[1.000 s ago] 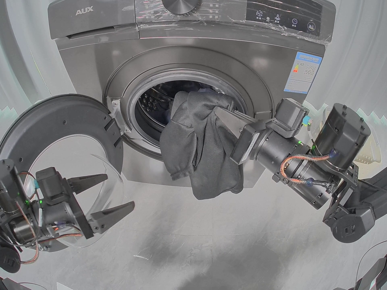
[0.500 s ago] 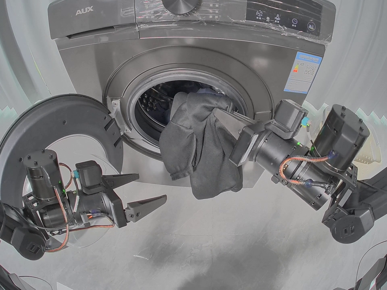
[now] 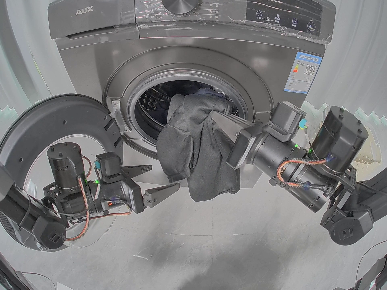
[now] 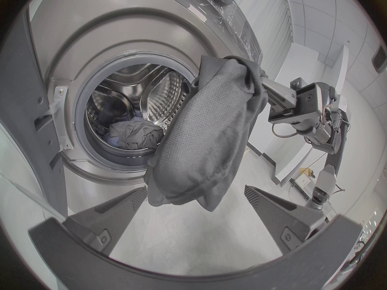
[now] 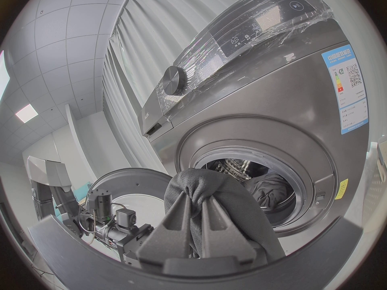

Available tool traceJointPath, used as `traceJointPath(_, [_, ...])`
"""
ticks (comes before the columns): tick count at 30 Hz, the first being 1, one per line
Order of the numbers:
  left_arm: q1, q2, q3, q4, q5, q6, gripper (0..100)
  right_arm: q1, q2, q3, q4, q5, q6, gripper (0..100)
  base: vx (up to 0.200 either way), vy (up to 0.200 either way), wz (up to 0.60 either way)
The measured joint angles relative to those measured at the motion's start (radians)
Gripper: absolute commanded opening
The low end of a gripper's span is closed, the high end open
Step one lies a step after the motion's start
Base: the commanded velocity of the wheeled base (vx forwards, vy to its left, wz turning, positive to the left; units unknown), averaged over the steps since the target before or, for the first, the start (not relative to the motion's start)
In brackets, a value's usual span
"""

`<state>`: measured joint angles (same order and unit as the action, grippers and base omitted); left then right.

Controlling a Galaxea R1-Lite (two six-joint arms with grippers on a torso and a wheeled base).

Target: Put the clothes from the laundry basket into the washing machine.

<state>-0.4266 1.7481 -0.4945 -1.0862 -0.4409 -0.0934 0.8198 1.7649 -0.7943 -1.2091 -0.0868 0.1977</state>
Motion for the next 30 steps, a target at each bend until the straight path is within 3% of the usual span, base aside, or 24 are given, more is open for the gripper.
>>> traceJointPath(3, [0.0, 0.035, -0.029, -0.022, 0.001, -0.003, 100, 0.001, 0.0, 0.0, 0.0, 0.0, 0.0, 0, 0.0, 0.0, 0.0])
traceJointPath(8, [0.0, 0.074, -0.071, -0.032, 0.001, -0.039, 100, 0.002, 0.0, 0.004, -0.001, 0.0, 0.0, 0, 0.0, 0.0, 0.0])
traceJointPath(22, [-0.002, 0.175, -0.154, -0.128, 0.002, -0.048, 100, 0.01, 0.0, 0.006, -0.001, -0.001, 0.0, 0, 0.0, 0.0, 0.0])
traceJointPath(23, [-0.006, 0.182, -0.159, -0.136, 0.003, -0.049, 0, 0.01, 0.0, 0.006, -0.001, 0.0, 0.0, 0, 0.0, 0.0, 0.0])
traceJointPath(30, [-0.035, 0.199, -0.143, -0.243, 0.059, -0.064, 0, 0.009, -0.001, 0.012, 0.0, -0.001, 0.0, 0, 0.0, 0.0, 0.0])
